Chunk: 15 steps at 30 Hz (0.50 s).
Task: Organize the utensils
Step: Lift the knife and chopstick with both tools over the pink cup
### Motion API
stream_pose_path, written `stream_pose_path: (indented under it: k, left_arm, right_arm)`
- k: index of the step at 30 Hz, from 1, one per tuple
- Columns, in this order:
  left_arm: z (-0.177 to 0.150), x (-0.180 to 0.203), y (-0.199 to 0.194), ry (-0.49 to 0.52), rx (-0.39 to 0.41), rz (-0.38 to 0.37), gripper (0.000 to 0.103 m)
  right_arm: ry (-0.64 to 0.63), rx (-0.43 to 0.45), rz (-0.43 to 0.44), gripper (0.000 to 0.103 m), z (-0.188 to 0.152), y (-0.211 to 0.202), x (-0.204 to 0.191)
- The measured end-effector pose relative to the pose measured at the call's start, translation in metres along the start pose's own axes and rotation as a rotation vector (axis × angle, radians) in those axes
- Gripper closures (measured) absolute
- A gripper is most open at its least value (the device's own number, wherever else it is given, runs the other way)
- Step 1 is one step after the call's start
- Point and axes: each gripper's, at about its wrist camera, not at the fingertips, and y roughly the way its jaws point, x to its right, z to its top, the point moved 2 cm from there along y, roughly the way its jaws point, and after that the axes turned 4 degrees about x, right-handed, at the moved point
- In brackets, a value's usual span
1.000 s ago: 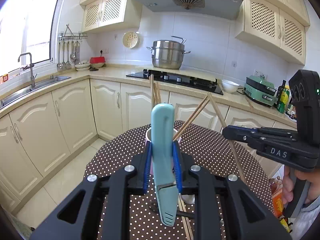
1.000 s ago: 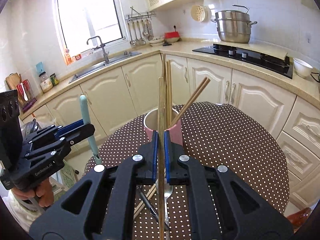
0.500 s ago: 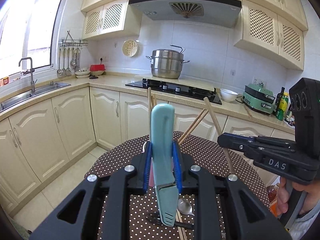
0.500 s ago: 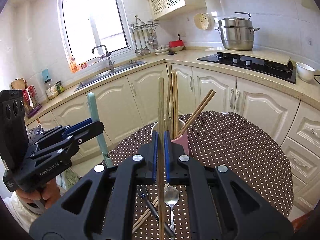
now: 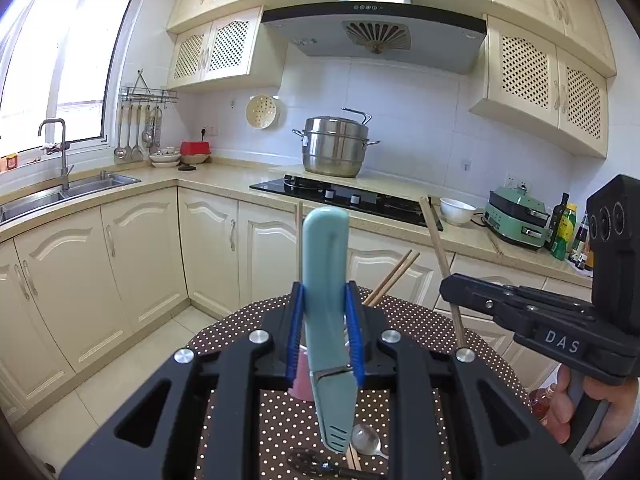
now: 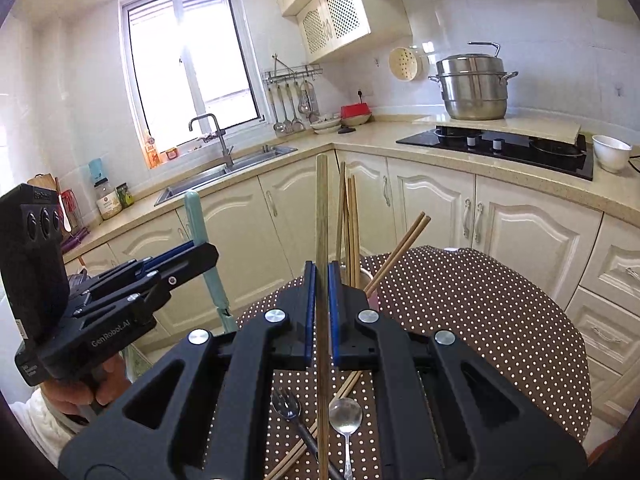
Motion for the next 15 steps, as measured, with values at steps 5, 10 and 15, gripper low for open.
stream_pose_path:
  k: [5, 10, 15]
  left_arm:
    - [0.01, -0.001, 0.008, -0.013, 0.025, -0.011, 0.083]
    - [0.026, -0.008, 0.016, -0.048, 0.092, -0.021, 0.083]
    - [0.036, -0.012, 0.025, -0.084, 0.161, -0.034, 0.083]
  right_arm:
    - [-0.003, 0.039, 0.003, 0.097, 0.013, 0.003, -0.002]
    - [-0.002, 0.099, 0.01, 0.097, 0.028, 0.005, -0.002]
    - [0.002, 0.169, 0.012, 0.097, 0.042, 0.007, 0.0]
